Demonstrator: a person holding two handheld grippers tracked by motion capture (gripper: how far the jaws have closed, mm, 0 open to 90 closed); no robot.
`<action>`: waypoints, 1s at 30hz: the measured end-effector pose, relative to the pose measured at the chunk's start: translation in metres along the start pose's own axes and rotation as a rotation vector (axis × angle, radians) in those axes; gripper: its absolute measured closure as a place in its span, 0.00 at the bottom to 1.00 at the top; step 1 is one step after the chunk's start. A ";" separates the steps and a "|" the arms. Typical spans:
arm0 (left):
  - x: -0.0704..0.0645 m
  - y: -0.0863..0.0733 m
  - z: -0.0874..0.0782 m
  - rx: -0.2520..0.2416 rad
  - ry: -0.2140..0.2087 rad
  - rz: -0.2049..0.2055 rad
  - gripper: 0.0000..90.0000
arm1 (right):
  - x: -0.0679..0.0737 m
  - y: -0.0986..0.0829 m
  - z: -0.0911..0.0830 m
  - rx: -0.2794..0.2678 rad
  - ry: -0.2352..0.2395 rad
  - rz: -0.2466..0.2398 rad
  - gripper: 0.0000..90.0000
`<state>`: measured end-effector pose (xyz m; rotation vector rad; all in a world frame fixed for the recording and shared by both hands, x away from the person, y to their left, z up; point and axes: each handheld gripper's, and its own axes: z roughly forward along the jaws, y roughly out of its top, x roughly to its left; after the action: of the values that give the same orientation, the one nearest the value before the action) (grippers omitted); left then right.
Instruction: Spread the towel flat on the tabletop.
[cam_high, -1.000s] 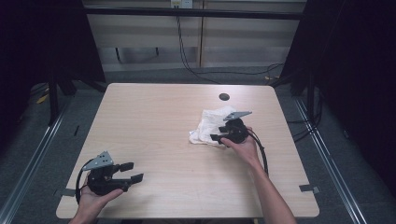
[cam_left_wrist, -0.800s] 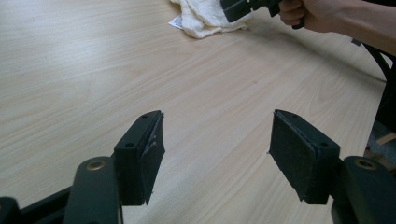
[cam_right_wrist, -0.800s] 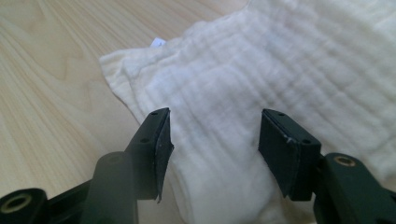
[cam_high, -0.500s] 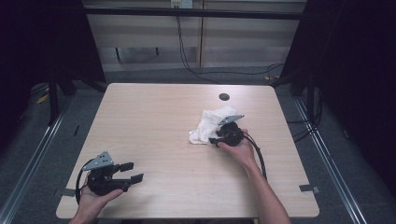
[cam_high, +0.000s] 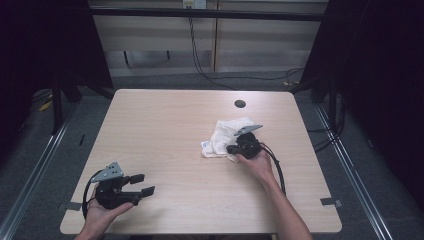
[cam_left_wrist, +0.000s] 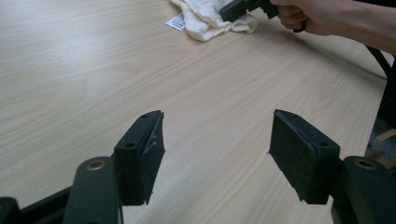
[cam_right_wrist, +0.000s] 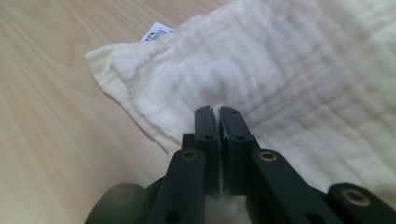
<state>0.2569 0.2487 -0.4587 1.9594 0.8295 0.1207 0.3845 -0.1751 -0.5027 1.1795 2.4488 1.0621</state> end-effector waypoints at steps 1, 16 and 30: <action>0.000 0.000 0.000 0.000 0.000 0.000 0.39 | 0.002 0.000 -0.001 0.004 0.001 -0.006 0.97; -0.001 0.000 0.000 -0.004 -0.002 -0.003 0.39 | 0.023 -0.009 -0.017 -0.057 0.052 0.011 0.97; -0.001 0.000 0.002 0.003 -0.005 -0.003 0.38 | 0.047 -0.016 -0.032 -0.072 0.117 -0.006 0.97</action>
<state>0.2568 0.2470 -0.4593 1.9611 0.8298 0.1131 0.3294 -0.1626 -0.4861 1.1171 2.4755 1.2396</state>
